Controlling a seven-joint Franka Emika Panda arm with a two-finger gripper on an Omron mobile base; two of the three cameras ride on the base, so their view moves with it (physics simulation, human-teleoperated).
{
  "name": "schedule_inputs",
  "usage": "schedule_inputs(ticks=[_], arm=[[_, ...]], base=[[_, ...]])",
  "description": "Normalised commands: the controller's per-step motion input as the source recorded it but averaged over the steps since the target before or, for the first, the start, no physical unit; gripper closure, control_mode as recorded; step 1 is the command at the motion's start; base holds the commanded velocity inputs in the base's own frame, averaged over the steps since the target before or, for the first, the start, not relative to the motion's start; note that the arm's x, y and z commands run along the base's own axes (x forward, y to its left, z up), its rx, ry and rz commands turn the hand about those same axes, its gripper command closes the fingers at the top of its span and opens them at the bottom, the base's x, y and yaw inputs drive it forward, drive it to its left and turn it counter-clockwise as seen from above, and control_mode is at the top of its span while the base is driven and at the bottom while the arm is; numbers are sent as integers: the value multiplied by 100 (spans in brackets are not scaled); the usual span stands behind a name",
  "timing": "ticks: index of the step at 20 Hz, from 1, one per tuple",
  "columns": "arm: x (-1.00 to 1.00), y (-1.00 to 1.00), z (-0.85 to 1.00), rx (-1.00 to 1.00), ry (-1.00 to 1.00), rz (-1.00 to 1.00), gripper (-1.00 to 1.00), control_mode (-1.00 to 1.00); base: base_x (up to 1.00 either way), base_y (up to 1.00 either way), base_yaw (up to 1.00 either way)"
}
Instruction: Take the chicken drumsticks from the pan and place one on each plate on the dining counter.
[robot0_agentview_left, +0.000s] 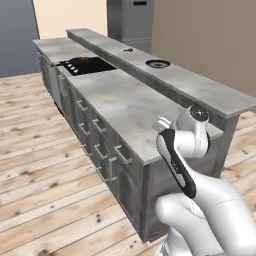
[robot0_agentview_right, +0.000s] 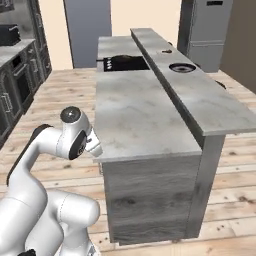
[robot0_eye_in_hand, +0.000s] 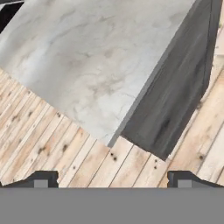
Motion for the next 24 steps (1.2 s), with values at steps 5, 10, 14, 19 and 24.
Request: schedule_inputs(ticks=[5,10,14,19,24], arm=[[0,0,0,0,0,0,-100,100],[0,0,0,0,0,0,-100,100],[0,0,0,0,0,0,-100,100],[0,0,0,0,0,0,-100,100],[0,0,0,0,0,0,-100,100]], base=[[20,100,-52],[46,100,-46],[57,100,-44],[59,100,-42],[53,100,-40]])
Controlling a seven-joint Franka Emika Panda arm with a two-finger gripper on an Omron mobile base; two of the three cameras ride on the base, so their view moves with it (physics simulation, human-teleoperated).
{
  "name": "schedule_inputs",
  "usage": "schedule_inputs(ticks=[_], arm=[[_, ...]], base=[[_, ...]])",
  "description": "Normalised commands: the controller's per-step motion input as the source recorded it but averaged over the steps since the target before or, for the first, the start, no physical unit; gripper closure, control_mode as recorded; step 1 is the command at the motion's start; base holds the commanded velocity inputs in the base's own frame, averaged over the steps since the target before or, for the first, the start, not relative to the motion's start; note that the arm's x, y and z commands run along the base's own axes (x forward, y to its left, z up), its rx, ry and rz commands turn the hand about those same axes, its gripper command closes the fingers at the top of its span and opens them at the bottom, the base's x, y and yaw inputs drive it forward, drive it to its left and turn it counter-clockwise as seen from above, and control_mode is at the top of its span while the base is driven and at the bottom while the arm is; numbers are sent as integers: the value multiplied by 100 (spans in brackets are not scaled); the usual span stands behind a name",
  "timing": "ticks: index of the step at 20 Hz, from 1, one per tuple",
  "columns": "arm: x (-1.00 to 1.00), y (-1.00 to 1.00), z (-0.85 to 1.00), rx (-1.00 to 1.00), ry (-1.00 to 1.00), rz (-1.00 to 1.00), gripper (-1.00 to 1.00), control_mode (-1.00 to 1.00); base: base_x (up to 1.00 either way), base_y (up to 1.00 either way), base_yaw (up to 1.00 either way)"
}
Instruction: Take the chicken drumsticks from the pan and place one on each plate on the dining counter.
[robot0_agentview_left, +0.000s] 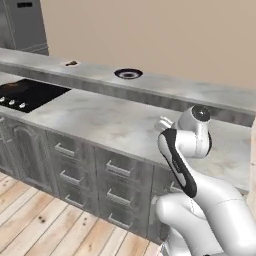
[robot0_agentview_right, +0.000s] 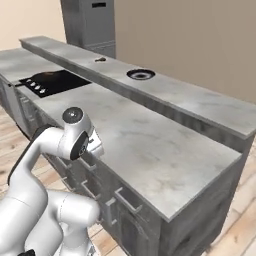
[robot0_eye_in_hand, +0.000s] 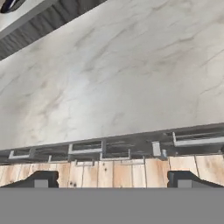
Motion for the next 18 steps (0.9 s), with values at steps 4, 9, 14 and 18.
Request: schedule_inputs(ticks=[4,9,14,18], arm=[[0,0,0,0,0,0,-100,100],[0,0,0,0,0,0,-100,100],[0,0,0,0,0,0,-100,100],[0,0,0,0,0,0,-100,100]], base=[[49,100,-39],[40,100,-38],[27,100,-38],[17,100,-37]])
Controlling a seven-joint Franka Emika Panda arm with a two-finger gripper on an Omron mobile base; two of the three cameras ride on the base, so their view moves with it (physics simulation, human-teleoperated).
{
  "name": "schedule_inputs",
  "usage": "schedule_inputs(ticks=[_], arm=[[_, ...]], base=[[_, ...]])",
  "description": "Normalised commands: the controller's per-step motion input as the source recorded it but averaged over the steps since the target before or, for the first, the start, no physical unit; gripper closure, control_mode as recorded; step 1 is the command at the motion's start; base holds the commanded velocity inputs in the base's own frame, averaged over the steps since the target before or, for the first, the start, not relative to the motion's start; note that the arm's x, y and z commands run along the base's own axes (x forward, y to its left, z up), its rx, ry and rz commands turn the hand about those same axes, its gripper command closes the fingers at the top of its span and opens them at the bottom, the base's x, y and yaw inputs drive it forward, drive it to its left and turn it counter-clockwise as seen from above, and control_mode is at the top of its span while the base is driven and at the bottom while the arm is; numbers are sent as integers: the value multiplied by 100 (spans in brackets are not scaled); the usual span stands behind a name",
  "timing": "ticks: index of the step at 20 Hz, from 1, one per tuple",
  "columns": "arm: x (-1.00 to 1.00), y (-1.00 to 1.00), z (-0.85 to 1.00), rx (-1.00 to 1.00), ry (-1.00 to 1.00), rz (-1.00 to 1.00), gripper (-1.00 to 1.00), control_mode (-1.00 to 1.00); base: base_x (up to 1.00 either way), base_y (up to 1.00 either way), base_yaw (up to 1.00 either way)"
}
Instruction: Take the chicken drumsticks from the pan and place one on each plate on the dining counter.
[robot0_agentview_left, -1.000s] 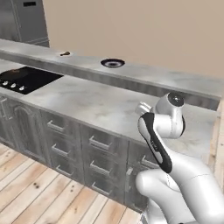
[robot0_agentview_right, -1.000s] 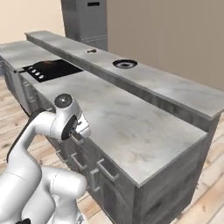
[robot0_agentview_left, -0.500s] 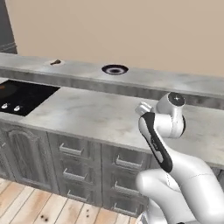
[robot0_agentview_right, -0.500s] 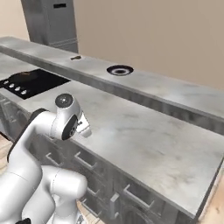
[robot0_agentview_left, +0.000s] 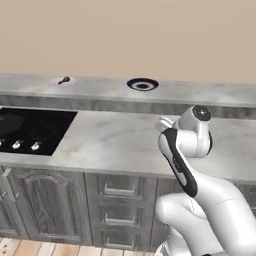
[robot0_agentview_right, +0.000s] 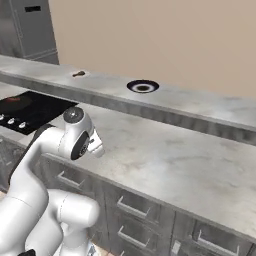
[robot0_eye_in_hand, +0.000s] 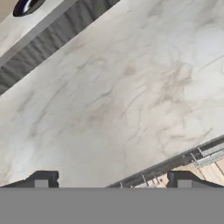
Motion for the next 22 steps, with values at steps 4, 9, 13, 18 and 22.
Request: schedule_inputs(ticks=[4,9,13,18,22], arm=[[0,0,0,0,0,0,-100,100],[0,0,0,0,0,0,-100,100],[0,0,0,0,0,0,-100,100],[0,0,0,0,0,0,-100,100],[0,0,0,0,0,0,-100,100]], base=[[15,100,-37],[12,100,-36],[10,100,-34],[16,99,-30],[24,76,-21]])
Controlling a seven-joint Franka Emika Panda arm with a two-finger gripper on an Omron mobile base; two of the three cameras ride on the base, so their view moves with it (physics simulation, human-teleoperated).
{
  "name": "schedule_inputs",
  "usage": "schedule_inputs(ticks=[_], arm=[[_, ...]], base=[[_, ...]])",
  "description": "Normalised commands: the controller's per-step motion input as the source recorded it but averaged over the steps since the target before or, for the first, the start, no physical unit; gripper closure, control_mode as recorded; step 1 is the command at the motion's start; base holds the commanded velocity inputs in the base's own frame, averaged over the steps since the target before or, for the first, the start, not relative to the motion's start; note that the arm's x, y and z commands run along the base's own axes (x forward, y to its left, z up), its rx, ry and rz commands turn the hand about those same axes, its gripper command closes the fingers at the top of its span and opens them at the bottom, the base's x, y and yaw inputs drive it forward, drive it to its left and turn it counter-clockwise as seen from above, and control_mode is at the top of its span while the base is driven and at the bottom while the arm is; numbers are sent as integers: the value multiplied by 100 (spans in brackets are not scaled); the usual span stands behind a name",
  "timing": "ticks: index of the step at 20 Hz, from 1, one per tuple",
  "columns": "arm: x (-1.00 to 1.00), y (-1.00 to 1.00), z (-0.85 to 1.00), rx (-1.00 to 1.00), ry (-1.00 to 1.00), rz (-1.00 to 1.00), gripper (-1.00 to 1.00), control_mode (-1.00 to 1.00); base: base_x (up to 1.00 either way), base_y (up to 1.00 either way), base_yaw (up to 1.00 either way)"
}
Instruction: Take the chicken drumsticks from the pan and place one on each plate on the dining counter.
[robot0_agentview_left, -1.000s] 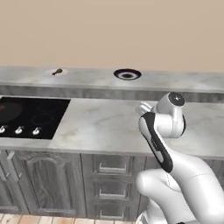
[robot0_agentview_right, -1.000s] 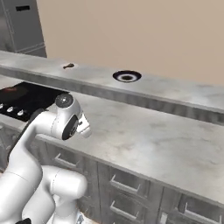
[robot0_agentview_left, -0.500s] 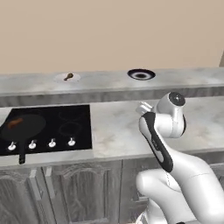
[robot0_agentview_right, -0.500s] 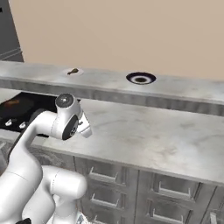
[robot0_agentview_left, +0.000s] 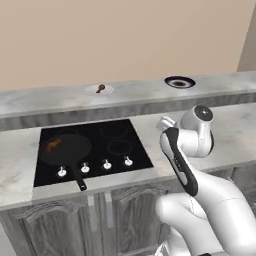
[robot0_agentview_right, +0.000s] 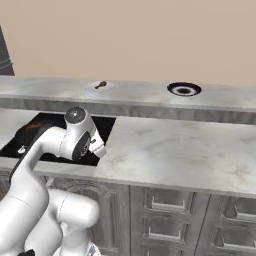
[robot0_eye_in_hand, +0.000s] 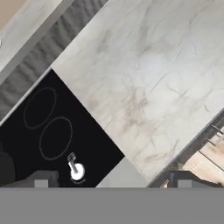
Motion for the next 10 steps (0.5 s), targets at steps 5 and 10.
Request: schedule_inputs(ticks=[5,10], arm=[[0,0,0,0,0,0,-100,100],[0,0,0,0,0,0,-100,100]], base=[[42,47,-7],[61,14,0]])
